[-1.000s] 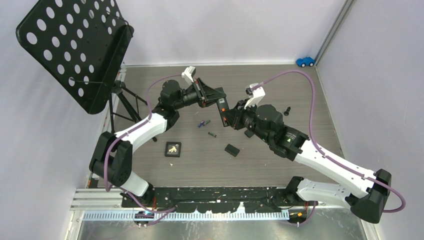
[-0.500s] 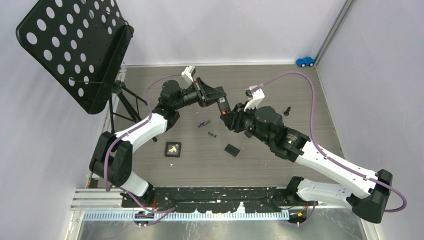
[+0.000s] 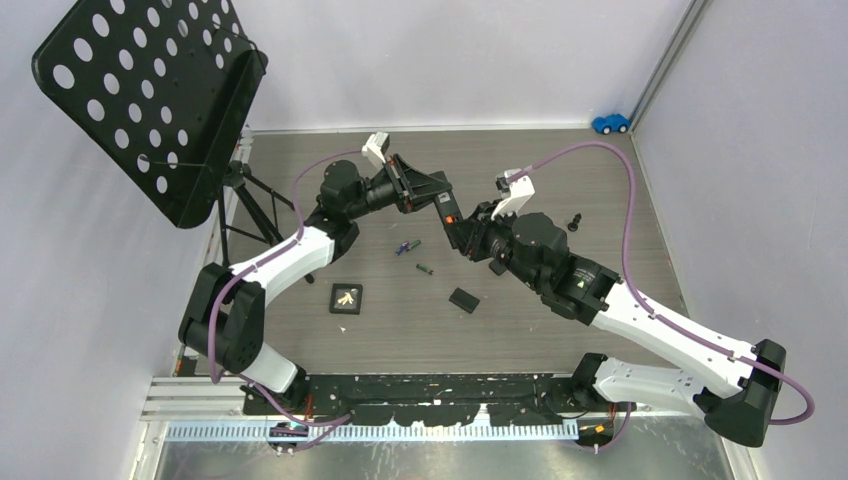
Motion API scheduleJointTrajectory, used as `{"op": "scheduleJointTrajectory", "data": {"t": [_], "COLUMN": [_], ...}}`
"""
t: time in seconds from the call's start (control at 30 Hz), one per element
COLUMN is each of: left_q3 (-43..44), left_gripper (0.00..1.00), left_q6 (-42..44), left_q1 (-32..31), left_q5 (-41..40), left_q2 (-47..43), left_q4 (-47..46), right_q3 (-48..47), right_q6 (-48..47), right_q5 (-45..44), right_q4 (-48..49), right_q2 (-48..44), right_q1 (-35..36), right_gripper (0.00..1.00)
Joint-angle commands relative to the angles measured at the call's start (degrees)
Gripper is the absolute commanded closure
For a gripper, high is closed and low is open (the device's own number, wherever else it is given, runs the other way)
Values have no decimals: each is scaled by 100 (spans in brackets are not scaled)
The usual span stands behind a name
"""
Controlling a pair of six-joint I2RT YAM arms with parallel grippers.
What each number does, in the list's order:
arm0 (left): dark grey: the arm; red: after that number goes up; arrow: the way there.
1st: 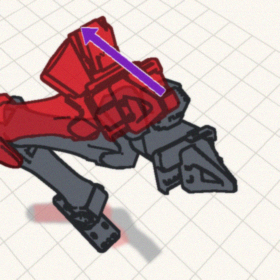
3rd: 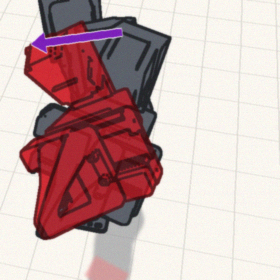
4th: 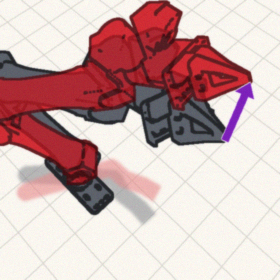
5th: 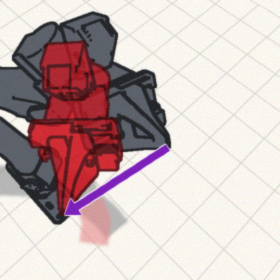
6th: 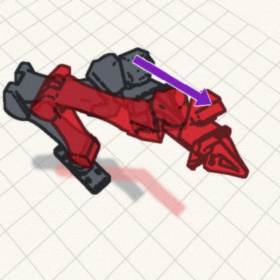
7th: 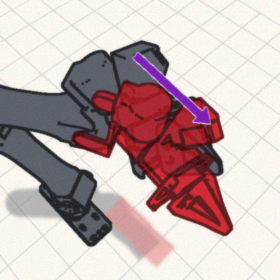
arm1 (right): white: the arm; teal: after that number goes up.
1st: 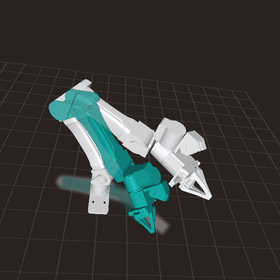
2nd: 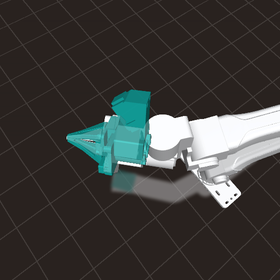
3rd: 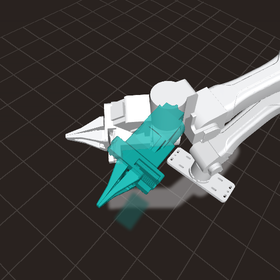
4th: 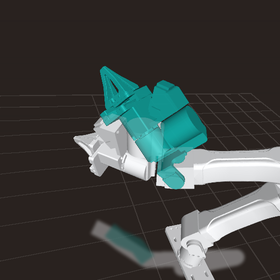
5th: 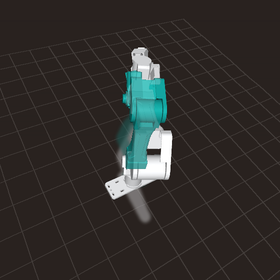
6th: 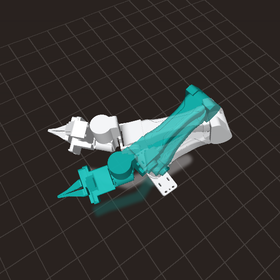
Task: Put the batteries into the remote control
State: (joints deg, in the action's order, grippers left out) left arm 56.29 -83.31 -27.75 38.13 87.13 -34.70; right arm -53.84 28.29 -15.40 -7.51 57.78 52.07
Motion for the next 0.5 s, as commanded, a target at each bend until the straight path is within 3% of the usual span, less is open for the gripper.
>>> {"op": "scheduleJointTrajectory", "data": {"t": [0.0, 0.23, 0.47], "left_q3": [-66, -162, -164], "left_gripper": [100, 100, 100], "left_q6": [-726, -1223, -1249], "left_q1": [-29, -25, -26], "left_q5": [130, 83, 6], "left_q2": [-91, 14, 5], "left_q4": [-857, -1350, -1347], "right_q3": [0, 99, 119], "right_q6": [-198, -338, -277], "right_q5": [-331, -369, -265], "right_q4": [507, 631, 415], "right_q2": [40, 110, 115], "right_q1": [-11, -13, -9], "right_gripper": [83, 82, 69]}}
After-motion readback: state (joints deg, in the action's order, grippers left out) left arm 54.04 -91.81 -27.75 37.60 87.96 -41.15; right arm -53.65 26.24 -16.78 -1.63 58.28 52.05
